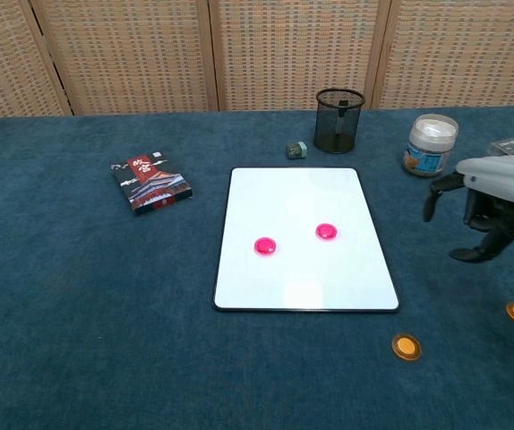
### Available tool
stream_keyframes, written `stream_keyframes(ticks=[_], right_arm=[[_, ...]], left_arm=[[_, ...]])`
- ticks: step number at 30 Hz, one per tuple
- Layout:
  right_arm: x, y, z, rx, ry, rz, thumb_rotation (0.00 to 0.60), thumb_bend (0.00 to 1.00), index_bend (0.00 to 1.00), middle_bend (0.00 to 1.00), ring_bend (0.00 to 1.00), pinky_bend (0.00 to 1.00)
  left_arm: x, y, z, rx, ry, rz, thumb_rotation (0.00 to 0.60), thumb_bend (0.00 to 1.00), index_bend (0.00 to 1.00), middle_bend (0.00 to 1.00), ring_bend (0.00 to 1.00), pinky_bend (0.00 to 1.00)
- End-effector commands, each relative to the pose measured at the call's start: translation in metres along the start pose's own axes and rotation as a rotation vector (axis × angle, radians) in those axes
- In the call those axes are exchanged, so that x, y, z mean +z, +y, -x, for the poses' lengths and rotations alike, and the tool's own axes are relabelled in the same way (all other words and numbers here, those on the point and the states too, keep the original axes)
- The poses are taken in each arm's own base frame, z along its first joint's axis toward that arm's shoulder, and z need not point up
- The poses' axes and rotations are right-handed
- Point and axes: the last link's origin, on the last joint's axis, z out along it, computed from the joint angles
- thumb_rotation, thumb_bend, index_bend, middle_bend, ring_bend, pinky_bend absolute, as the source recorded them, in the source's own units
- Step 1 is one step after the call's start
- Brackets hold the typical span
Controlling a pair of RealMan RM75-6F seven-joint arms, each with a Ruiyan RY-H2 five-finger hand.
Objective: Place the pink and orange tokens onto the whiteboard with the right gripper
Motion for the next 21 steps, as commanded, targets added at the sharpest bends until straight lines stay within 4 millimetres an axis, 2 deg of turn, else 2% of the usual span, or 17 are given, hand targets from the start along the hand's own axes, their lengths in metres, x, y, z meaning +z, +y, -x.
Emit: stream_keyframes(ticks=[1,8,21], right_arm=[[-0.025,0.023,0.01,0.017,-0.011,0.007,0.6,0.33,0.35,0.96,1.0,1.0],[-0.045,0.051,0.03,0.0,0.001,0.006,0.6,0.34,0.39,0.96,1.0,1.0],[-0.046,0.07,0.053,0.013,-0.024,0.026,0.6,0.34,0.39,0.96,1.0,1.0]], left_arm=[[-0.001,0.001,0.001,0.003,0.0,0.004,0.6,0.0,0.0,0.0,0.0,0.0],[-0.002,0.004,0.003,0.013,0.004,0.004,0.6,0.0,0.0,0.0,0.0,0.0],[0.0,0.004,0.006,0.023,-0.005,-0.004,0.6,0.0,0.0,0.0,0.0,0.0]])
